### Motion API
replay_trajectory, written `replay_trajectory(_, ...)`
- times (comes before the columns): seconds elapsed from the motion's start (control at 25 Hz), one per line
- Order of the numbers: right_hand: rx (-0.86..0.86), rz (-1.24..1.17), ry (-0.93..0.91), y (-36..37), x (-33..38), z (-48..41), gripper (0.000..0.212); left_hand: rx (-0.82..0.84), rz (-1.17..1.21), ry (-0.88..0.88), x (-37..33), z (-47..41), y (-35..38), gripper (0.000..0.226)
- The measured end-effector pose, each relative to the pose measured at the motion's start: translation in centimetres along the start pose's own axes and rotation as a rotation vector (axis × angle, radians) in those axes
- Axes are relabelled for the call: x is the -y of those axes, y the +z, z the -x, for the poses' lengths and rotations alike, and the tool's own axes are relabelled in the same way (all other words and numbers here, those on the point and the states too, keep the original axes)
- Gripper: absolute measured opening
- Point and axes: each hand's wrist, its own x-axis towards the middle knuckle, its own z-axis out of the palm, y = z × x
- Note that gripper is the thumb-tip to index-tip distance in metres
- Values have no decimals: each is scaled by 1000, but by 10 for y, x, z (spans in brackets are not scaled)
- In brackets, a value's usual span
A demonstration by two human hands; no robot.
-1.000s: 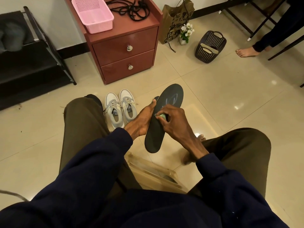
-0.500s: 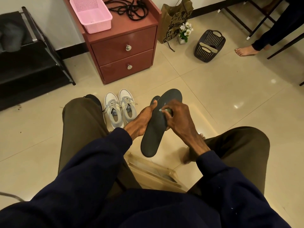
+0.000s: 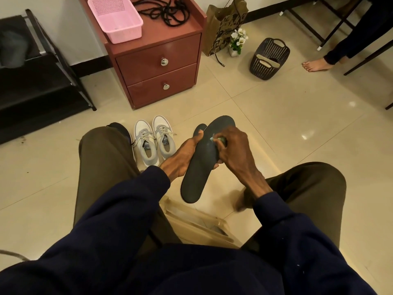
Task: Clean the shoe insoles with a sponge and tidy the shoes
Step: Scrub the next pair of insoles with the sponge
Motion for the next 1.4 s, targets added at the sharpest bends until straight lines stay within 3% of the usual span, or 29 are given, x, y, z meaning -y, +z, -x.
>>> replay_trajectory(0.12, -97, 26, 148, -8, -15, -1, 11, 39, -19, -25, 4, -1, 2, 69)
replay_trajectory(0.32, 178, -92, -76, 5, 24, 13, 6, -82, -9, 50, -1, -4, -5, 52)
replay_trajectory(0.56, -91, 37, 144, -8, -9, 2, 8, -11, -20, 13, 2, -4, -1, 73)
replay_trajectory(0.76, 188, -76, -101, 9, 27, 15, 7, -121, -26, 91, -4, -6, -10, 54)
replay_trajectory(0.84, 123, -42, -79, 8, 22, 9, 6, -97, 4, 79, -4, -5, -9, 57)
replay_trajectory(1.0, -129, 36, 185, -13, -18, -2, 5, 29, -24, 19, 0, -3, -3, 76)
replay_trajectory(1.08, -112, -16, 156, -11, -10, 4, 5, 13, -27, 6, 0, -3, -2, 72)
replay_trajectory(1.24, 136, -71, -91, 9, 21, 15, 6, -81, -26, 73, -2, -4, -5, 53)
replay_trajectory(1.4, -130, -24, 116, -9, -14, -1, 5, 58, -77, 11, 0, -2, -2, 77)
